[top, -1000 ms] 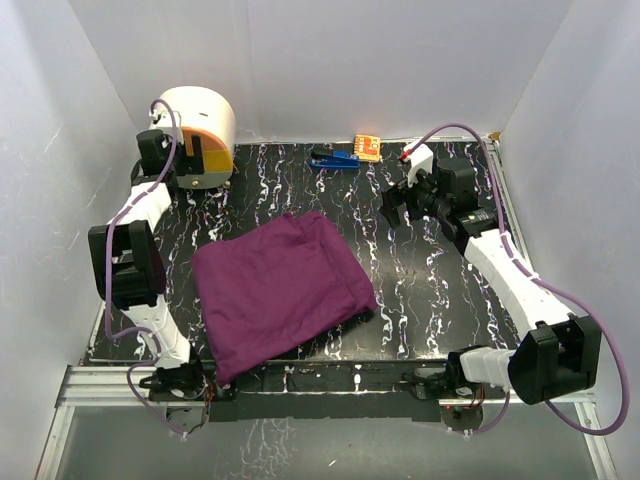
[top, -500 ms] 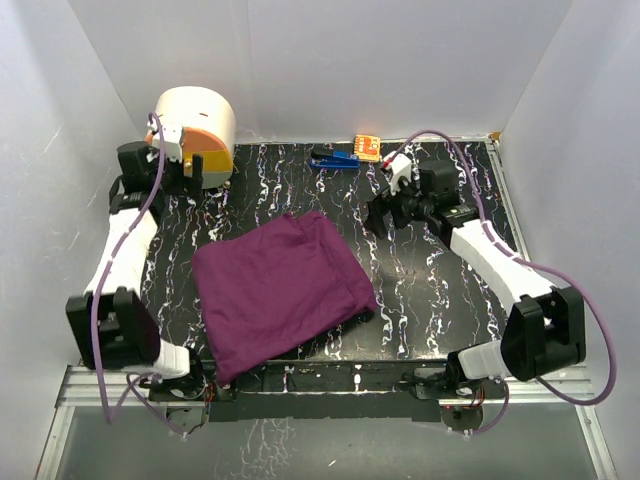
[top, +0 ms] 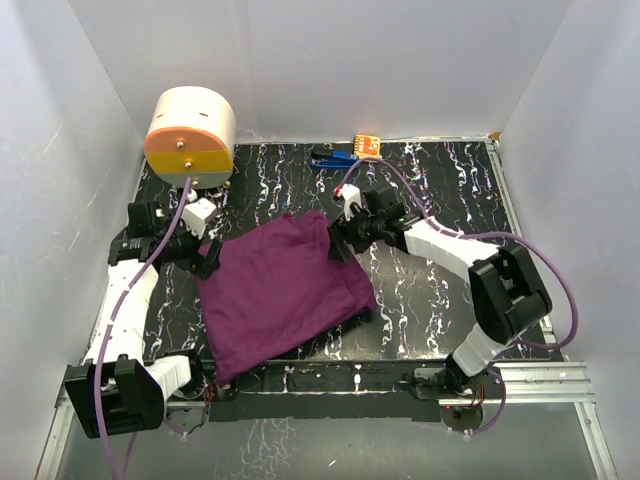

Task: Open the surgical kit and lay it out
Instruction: Open the surgical kit at the center of the board.

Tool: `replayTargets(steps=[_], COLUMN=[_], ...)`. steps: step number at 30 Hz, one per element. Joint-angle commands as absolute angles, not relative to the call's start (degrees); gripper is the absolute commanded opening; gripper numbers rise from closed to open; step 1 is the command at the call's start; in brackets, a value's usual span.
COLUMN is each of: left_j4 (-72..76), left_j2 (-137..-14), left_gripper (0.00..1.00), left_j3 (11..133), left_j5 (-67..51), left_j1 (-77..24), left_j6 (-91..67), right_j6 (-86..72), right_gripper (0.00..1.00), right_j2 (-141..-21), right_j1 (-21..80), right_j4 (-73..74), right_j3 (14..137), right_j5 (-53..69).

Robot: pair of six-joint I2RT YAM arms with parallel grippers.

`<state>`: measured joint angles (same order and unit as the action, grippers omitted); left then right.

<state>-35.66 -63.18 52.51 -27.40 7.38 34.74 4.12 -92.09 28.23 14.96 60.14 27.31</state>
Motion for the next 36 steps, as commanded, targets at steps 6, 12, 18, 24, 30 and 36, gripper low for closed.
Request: replayTargets(steps=[6,12,18,24,30,36], left_j4=[-47.2,-40.3,-32.9,-24.5,-18.5,-18.5], left_j2=[-60.8,-64.1,-70.0,-77.7,-89.4,-102.2], left_gripper=[0.95,0.91,0.73,0.55,0.50,0.47], left_j3=[49.3,46.0,43.9,46.8,53.2,66.8], left_j5=[-31.0,-27.2,-31.5,-32.8,-27.3,-26.4], left_j1=[7.3,7.3,7.2,4.3,-5.9,-10.3], left_j6=[48.9,42.2,38.1,31.5,27.6,22.0], right_j6=[1.8,1.1,-1.3,-4.0,-5.3,-5.5], right_gripper=[0.68,0.56,0.45,0.39,0.37,0.37], right_j2=[-97.0,-97.9,-95.5,-90.3,-86.0,-83.1], right_j1=[29.9,29.9,29.8,27.2,22.6,17.9], right_j4=[11.1,11.6,9.0,3.6,1.4,0.8], right_j3=[64.1,64.0,59.8,53.3,49.4,47.4], right_j5=[21.1,15.8,10.5,7.9,7.2,7.1])
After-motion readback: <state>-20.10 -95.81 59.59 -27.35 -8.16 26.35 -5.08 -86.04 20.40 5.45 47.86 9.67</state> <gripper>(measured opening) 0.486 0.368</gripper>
